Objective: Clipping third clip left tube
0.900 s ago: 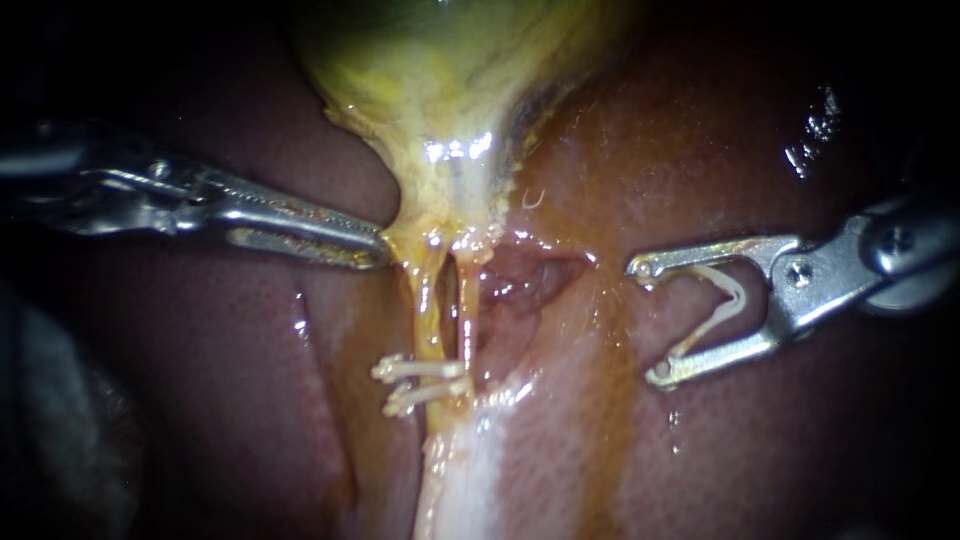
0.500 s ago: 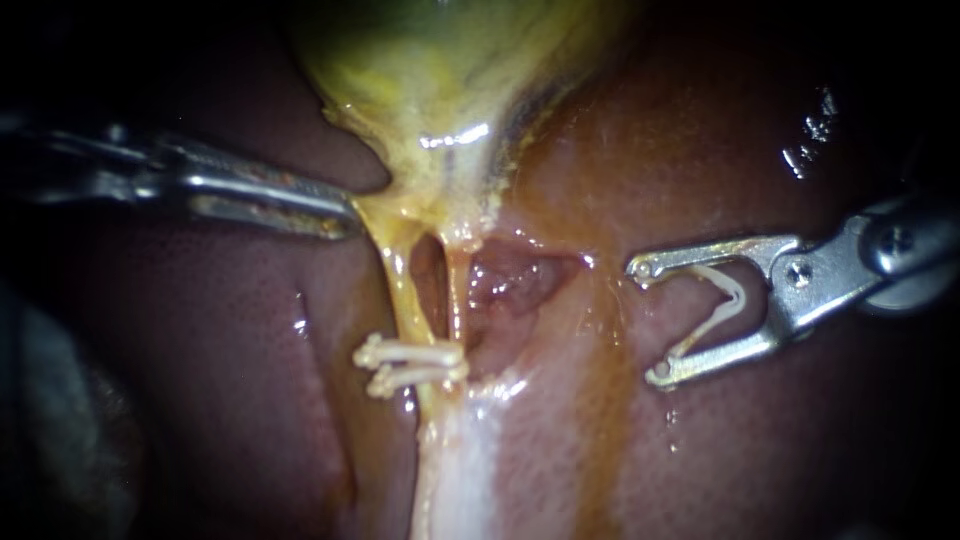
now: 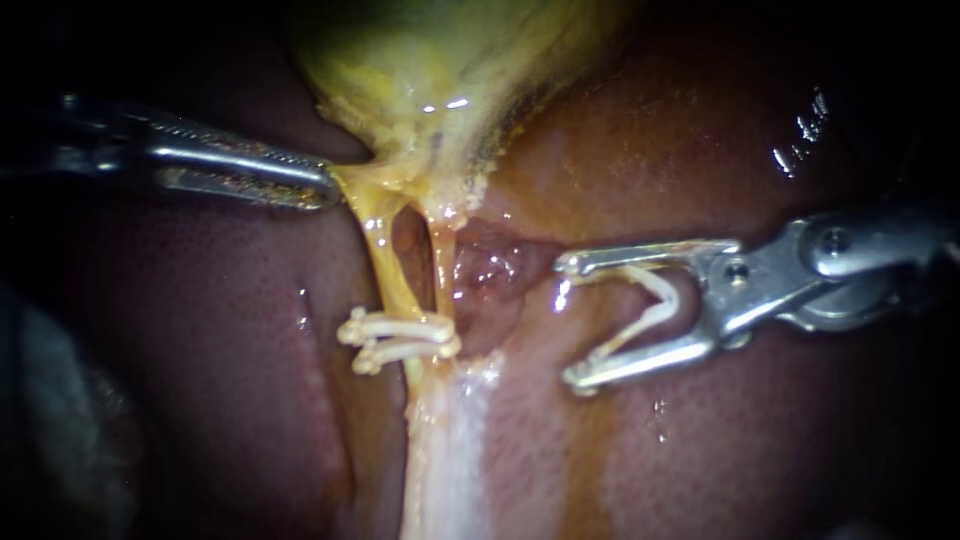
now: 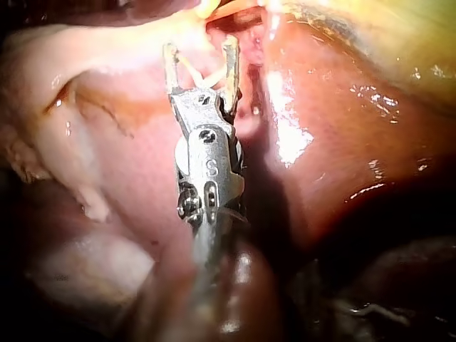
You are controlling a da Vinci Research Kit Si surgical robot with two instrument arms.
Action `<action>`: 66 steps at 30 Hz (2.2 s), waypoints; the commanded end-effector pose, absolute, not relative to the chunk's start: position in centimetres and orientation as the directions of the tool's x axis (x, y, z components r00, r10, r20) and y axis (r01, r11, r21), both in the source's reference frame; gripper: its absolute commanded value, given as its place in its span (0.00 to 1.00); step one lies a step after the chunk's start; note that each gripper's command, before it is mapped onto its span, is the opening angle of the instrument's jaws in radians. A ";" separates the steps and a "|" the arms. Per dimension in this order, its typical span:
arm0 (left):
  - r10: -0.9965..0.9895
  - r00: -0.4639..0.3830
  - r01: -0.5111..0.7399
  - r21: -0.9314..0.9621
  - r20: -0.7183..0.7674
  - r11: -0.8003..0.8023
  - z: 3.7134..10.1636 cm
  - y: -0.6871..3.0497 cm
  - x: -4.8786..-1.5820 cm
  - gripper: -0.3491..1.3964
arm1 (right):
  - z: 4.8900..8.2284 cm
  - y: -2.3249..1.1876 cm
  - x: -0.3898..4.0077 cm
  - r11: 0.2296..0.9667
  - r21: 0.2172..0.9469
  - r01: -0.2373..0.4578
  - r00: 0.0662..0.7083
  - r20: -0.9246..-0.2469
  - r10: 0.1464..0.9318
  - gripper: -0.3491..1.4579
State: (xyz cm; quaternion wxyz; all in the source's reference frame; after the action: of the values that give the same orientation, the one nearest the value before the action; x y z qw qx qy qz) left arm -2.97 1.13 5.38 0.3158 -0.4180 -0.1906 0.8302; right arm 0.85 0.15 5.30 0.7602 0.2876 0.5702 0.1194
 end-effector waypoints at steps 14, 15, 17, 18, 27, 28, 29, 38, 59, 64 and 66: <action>0.684 -0.450 -0.371 -0.576 -0.574 -0.728 5.40 1.10 -2.98 0.00 | 5.45 0.28 1.40 0.616 0.786 0.052 0.273 -0.605 0.748 0.46; 0.684 -0.450 -0.371 -0.576 -0.574 -0.728 5.40 1.10 -2.98 0.00 | 5.48 0.29 1.41 0.603 0.797 0.047 0.271 -0.591 0.760 0.46; 0.684 -0.450 -0.372 -0.576 -0.574 -0.728 5.40 1.10 -2.98 0.00 | 5.55 0.33 1.41 0.586 0.810 0.037 0.272 -0.572 0.774 0.46; 0.684 -0.450 -0.372 -0.576 -0.574 -0.728 5.40 1.10 -2.98 0.00 | 5.59 0.34 1.41 0.577 0.816 0.032 0.272 -0.563 0.781 0.46; 0.684 -0.451 -0.371 -0.576 -0.574 -0.728 5.42 1.08 -2.98 0.00 | 5.90 0.28 1.45 0.539 0.842 0.009 0.275 -0.520 0.809 0.46; 0.684 -0.451 -0.371 -0.576 -0.574 -0.728 5.42 1.08 -2.98 0.00 | 5.93 0.26 1.46 0.536 0.844 0.007 0.275 -0.517 0.811 0.46; 0.684 -0.451 -0.371 -0.576 -0.574 -0.728 5.42 1.08 -2.98 0.00 | 5.97 0.24 1.47 0.528 0.849 0.003 0.275 -0.508 0.816 0.46; 0.683 -0.451 -0.371 -0.576 -0.574 -0.729 5.43 1.08 -2.99 0.00 | 6.09 0.22 1.65 0.528 0.850 -0.002 0.269 -0.508 0.818 0.46; 0.683 -0.449 -0.370 -0.576 -0.576 -0.729 5.46 1.07 -3.00 0.00 | 5.85 0.29 2.11 0.497 0.865 0.077 0.181 -0.502 0.846 0.46; 0.682 -0.454 -0.370 -0.575 -0.574 -0.730 5.48 1.07 -3.00 0.00 | 5.70 0.36 2.10 0.486 0.869 0.092 0.164 -0.494 0.854 0.46; 0.682 -0.454 -0.370 -0.575 -0.574 -0.730 5.48 1.07 -2.99 0.00 | 5.65 0.37 2.09 0.483 0.870 0.095 0.162 -0.493 0.855 0.45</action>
State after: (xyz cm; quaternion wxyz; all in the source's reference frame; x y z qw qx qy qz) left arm -2.99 1.07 5.48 0.3162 -0.4166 -0.1872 0.8315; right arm 2.09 0.38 5.64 0.6403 0.4137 0.5755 0.2961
